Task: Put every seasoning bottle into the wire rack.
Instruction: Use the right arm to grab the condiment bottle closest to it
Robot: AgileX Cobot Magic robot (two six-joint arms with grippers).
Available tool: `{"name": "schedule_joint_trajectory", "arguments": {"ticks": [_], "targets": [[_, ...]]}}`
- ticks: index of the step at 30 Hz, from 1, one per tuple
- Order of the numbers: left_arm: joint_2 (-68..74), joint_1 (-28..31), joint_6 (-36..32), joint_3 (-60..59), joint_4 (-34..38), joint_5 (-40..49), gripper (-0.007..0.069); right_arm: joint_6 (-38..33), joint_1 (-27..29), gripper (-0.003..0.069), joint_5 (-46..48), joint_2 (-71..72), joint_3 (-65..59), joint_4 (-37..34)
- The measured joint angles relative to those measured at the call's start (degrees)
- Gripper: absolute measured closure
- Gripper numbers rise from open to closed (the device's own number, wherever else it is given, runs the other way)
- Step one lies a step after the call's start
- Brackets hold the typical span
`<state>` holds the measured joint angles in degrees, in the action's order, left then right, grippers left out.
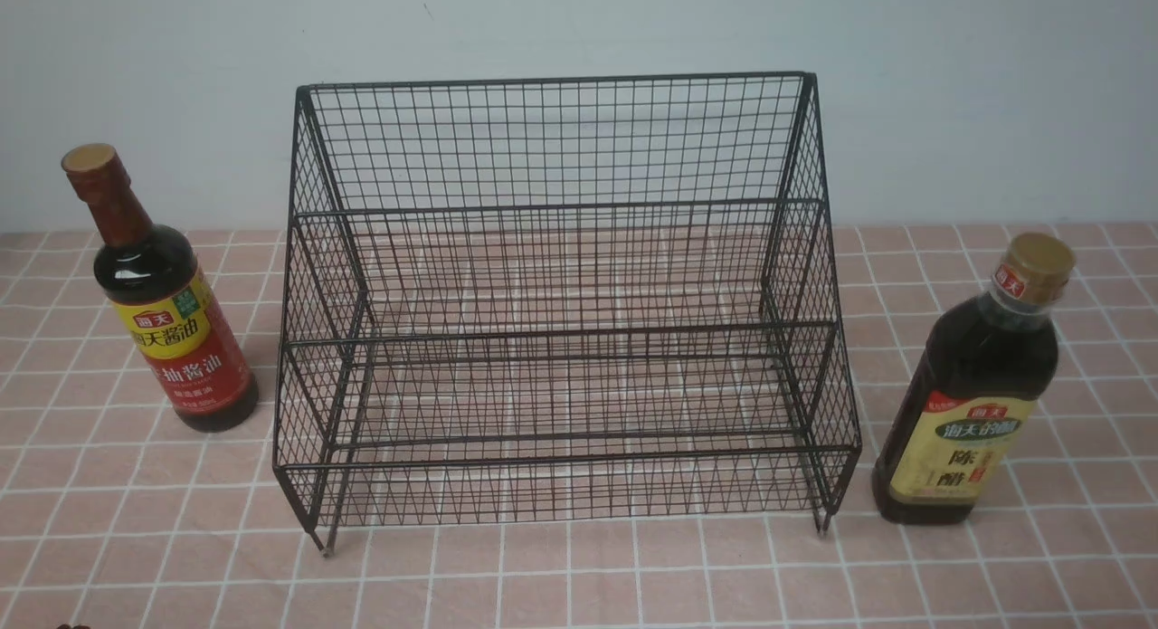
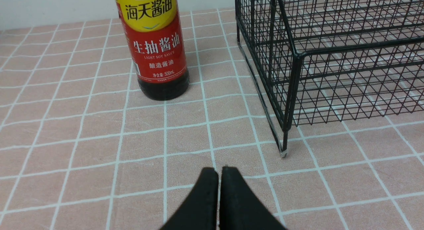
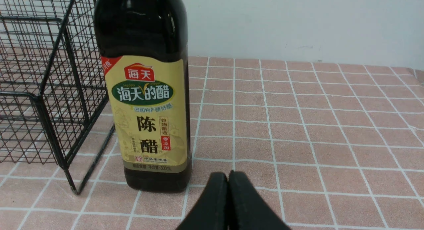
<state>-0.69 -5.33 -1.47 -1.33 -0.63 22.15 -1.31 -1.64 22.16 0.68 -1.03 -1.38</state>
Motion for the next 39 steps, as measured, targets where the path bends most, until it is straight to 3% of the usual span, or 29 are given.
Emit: {"name": "schedule_joint_trajectory", "arguments": {"ticks": [39], "targets": [[0.00,0.00,0.00,0.00,0.00,0.00,0.0631,0.23,0.00,0.0673,-2.41,0.00,-0.34,0.00]]}}
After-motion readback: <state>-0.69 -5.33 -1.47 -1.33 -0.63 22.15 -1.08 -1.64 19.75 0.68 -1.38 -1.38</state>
